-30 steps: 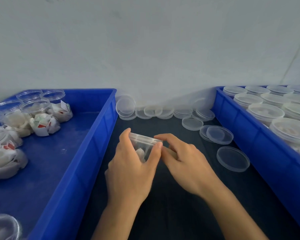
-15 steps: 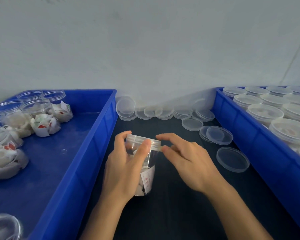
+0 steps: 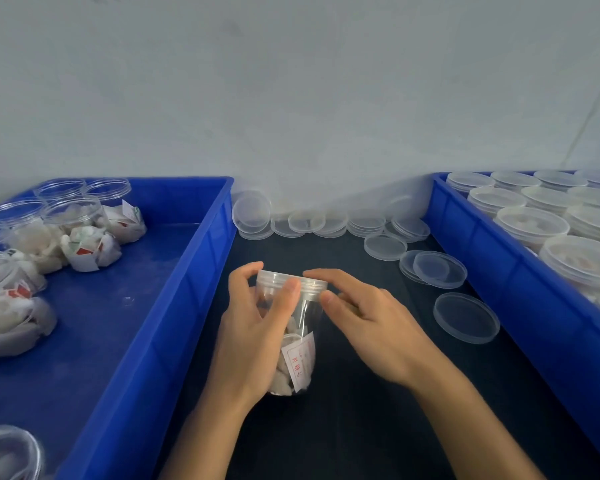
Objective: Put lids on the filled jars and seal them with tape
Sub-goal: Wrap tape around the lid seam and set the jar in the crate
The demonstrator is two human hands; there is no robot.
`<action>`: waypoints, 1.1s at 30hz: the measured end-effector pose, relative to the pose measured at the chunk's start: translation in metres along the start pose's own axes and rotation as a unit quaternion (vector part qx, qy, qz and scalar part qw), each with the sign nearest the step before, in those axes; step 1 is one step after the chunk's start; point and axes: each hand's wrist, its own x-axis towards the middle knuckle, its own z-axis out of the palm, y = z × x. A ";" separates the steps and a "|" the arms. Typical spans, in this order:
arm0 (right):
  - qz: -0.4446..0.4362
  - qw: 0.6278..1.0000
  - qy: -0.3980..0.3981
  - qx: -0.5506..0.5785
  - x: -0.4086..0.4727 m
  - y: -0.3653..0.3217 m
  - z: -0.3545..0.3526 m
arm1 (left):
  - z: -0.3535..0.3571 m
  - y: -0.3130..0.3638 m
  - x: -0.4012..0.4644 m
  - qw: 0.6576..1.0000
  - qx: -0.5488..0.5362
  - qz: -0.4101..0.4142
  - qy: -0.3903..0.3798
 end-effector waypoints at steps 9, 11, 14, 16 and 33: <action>-0.009 0.998 0.043 -0.052 -0.004 -0.009 0.006 | -0.001 0.006 -0.002 0.997 0.063 0.041 0.035; -0.016 0.998 0.041 -0.053 -0.004 -0.009 0.004 | -0.003 0.007 0.000 1.000 0.013 0.018 -0.001; -0.020 0.999 0.014 -0.023 -0.004 -0.006 0.000 | -0.006 0.007 0.003 0.999 -0.034 0.009 -0.017; -0.022 1.000 0.005 -0.014 -0.004 -0.002 -0.002 | -0.006 0.006 0.005 0.999 -0.044 0.008 -0.011; -0.019 0.999 0.003 -0.047 -0.001 0.005 -0.003 | -0.011 0.004 0.006 0.995 -0.072 -0.057 -0.050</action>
